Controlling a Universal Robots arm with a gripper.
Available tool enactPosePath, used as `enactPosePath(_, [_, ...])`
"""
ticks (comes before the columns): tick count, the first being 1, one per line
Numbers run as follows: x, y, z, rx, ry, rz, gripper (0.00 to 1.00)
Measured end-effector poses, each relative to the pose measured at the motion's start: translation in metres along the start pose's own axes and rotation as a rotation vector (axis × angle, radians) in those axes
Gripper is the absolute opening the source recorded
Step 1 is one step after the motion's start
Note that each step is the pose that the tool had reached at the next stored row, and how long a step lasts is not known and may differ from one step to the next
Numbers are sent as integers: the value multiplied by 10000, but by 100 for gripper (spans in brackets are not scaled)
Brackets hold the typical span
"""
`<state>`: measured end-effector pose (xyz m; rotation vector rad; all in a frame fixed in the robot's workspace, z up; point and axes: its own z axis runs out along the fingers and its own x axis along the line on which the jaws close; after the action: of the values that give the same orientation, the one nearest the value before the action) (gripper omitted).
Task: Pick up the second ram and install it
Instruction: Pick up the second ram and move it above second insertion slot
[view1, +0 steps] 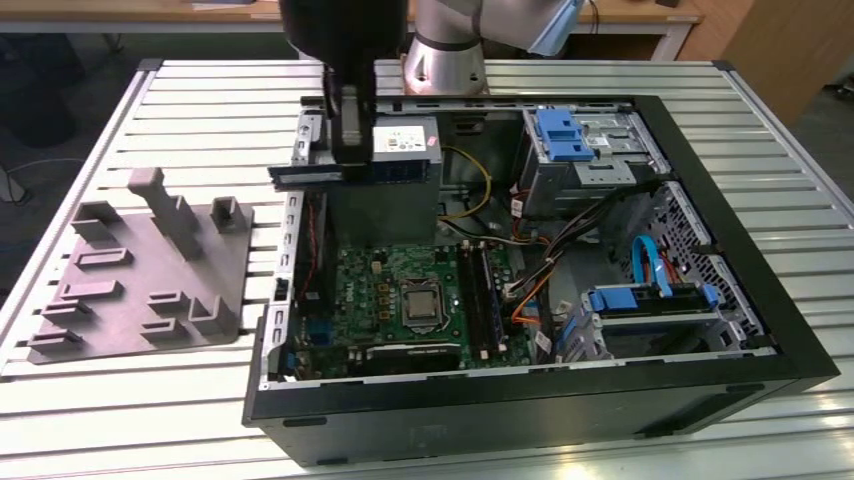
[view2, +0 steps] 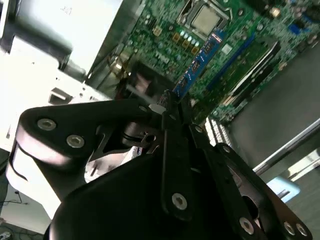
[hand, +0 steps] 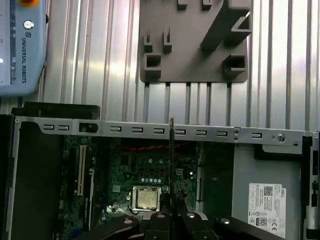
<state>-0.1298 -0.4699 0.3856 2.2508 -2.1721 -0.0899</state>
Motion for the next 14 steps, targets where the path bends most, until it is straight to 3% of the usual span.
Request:
enactPosePath(8, [15, -361, 127, -16, 0, 1, 14])
enactPosePath(14, [22, -467, 231, -18, 0, 0, 14])
